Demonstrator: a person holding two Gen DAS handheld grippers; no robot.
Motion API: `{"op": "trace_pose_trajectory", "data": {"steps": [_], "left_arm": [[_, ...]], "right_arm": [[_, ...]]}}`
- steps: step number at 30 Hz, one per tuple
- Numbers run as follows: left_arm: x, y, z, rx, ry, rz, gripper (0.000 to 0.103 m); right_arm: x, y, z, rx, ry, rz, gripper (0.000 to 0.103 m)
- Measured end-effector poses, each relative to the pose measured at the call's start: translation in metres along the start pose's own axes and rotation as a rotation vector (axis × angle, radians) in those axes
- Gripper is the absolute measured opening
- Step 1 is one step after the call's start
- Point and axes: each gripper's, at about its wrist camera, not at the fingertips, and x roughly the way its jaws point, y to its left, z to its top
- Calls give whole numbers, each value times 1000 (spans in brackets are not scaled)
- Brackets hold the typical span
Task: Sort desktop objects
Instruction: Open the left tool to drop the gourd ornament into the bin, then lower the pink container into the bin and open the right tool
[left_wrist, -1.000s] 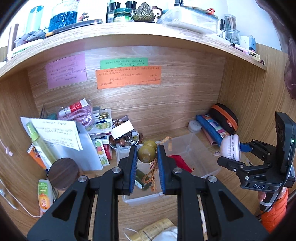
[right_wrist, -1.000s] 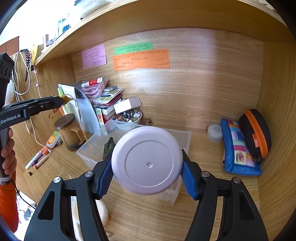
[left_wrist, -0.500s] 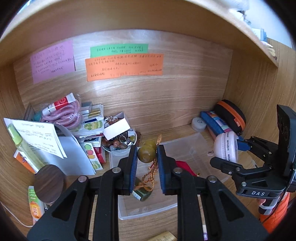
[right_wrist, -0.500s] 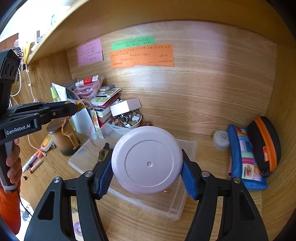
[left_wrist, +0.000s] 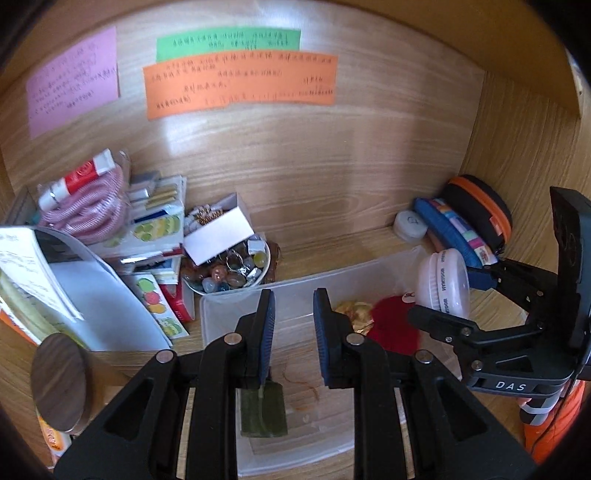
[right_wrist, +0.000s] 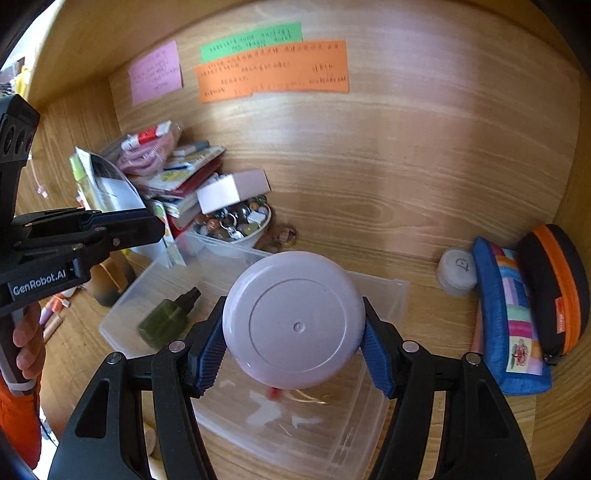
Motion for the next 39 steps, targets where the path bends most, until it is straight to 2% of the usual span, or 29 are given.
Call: {"op": "trace_pose_trajectory", "data": {"steps": [4, 13, 18, 22, 25, 31, 35, 39], "left_arm": [[12, 2, -4, 2, 21, -12, 20], [25, -6, -15, 54, 38, 33, 20], [31, -6, -19, 63, 53, 49, 39], [30, -5, -22, 70, 52, 58, 43], [26, -4, -24, 71, 40, 68, 57], [23, -3, -25, 66, 36, 74, 60], [21, -3, -27, 66, 34, 81, 67], [18, -4, -27, 68, 28, 89, 69]], "right_arm": [[15, -5, -1, 8, 31, -6, 61], [35, -10, -7, -4, 84, -17, 61], [43, -5, -12, -45, 112, -33, 61], [49, 0, -16, -81, 134, -44, 61], [53, 2, -19, -98, 153, -43, 61], [58, 8, -24, -127, 176, -46, 61], [57, 8, -24, -128, 177, -39, 61], [57, 8, -24, -127, 178, -31, 61]]}}
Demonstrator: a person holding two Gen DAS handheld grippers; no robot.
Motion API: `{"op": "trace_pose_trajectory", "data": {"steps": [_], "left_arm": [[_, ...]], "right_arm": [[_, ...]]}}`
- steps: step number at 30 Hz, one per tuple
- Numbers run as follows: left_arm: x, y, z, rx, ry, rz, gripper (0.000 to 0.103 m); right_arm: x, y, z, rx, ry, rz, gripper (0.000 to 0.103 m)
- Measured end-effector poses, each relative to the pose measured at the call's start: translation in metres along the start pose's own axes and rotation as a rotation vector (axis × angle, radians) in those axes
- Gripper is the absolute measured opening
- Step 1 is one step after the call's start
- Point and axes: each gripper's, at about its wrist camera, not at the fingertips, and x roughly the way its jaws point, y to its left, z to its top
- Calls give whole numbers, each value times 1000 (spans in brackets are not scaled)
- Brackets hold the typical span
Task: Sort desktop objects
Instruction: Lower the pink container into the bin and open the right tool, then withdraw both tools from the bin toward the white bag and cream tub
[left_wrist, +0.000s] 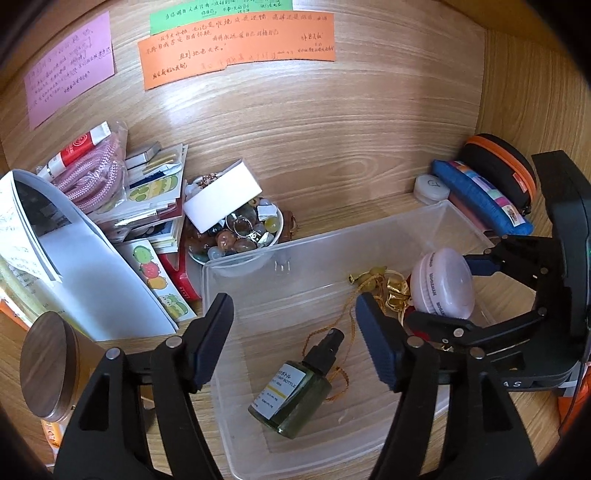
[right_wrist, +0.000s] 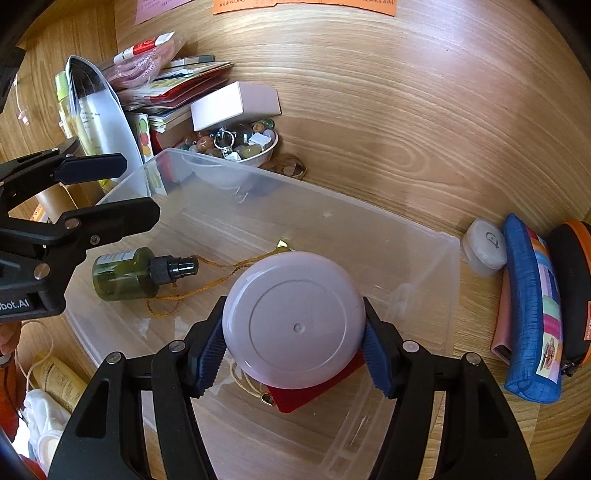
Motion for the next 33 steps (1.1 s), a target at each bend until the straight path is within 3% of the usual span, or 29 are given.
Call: {"op": "trace_pose_trajectory", "data": {"steps": [11, 24, 27, 29, 33], "left_arm": [[-15, 0, 2, 0, -20, 13, 75], [-42, -5, -2, 16, -38, 45, 85], [-52, -3, -4, 7, -50, 50, 95], [-59, -2, -6, 3, -57, 48, 95], [-72, -3, -12, -1, -68, 51, 95]], "right_arm": [[-21, -5, 4, 23, -63, 46, 62], [-34, 2, 7, 4, -74, 41, 62], [-45, 5, 6, -5, -87, 37, 65], [-55, 8, 3, -11, -104, 29, 70], [-74, 13, -4, -19, -130, 10, 70]]}}
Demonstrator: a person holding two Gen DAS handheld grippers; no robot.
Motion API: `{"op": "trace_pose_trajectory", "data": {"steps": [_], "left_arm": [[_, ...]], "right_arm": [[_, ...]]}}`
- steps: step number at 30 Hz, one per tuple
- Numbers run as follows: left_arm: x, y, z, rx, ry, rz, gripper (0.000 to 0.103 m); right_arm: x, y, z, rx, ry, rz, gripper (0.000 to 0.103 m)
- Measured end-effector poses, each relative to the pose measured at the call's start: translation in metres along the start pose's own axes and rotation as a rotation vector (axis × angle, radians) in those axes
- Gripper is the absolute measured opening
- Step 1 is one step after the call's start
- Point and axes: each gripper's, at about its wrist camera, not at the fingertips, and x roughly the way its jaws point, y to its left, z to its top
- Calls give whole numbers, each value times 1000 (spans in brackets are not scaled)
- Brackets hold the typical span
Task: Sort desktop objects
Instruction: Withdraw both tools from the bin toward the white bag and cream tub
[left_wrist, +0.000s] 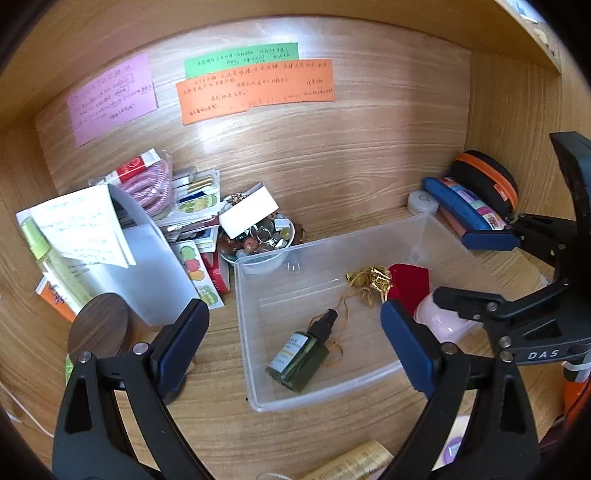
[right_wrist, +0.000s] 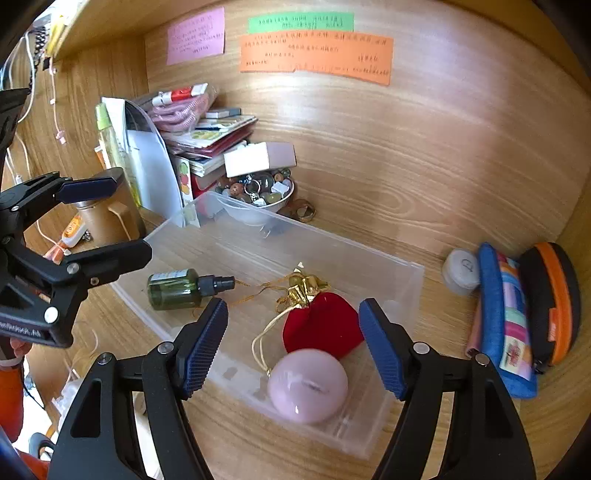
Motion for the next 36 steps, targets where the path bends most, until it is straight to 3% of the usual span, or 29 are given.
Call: {"op": "trace_pose_trajectory", "data": {"steps": [6, 9, 36], "left_arm": [[-17, 0, -12, -11, -5, 0, 95], [-24, 1, -19, -15, -5, 1, 95], [-56, -13, -137, -114, 151, -51, 96]], "right_arm": [[-27, 6, -9, 6, -32, -15, 72], [-39, 10, -15, 10, -51, -16, 82], [-75, 43, -105, 72, -45, 54, 82]]}}
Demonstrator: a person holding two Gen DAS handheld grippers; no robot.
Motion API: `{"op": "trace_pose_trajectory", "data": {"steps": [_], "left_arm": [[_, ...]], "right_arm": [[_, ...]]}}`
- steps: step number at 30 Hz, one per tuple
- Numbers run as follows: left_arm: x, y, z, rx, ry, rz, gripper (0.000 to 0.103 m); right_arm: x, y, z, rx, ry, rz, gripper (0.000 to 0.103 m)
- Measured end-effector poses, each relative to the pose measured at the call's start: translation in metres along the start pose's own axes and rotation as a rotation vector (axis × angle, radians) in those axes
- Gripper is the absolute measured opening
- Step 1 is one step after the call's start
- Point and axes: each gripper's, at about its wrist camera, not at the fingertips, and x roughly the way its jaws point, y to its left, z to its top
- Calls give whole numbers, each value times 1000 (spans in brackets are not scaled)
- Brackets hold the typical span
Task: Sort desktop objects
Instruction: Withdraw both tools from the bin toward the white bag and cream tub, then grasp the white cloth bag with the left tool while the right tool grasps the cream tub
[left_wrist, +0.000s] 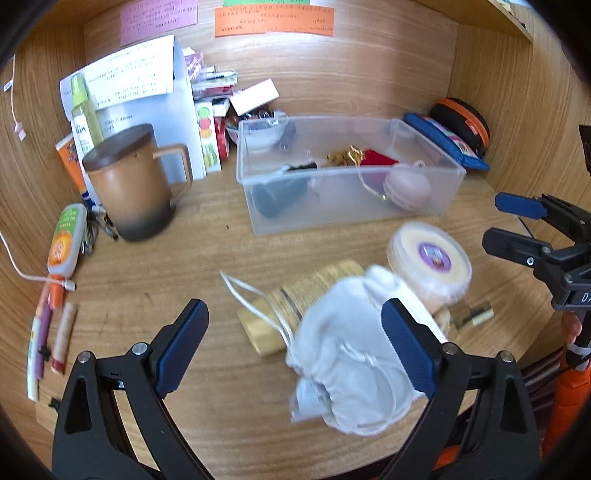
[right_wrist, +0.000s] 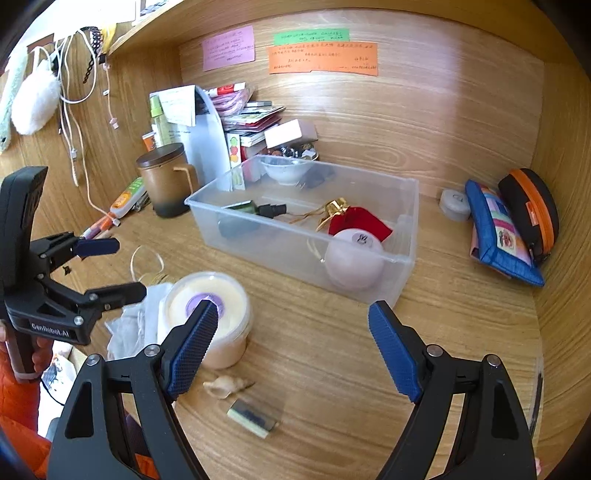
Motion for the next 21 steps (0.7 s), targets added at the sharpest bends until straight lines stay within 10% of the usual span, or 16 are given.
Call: {"op": "trace_pose_trajectory", "data": {"steps": [21], "left_arm": [[30, -8, -32, -131, 80, -130, 100]], "right_arm": [[15, 15, -29, -27, 71, 56, 82]]}}
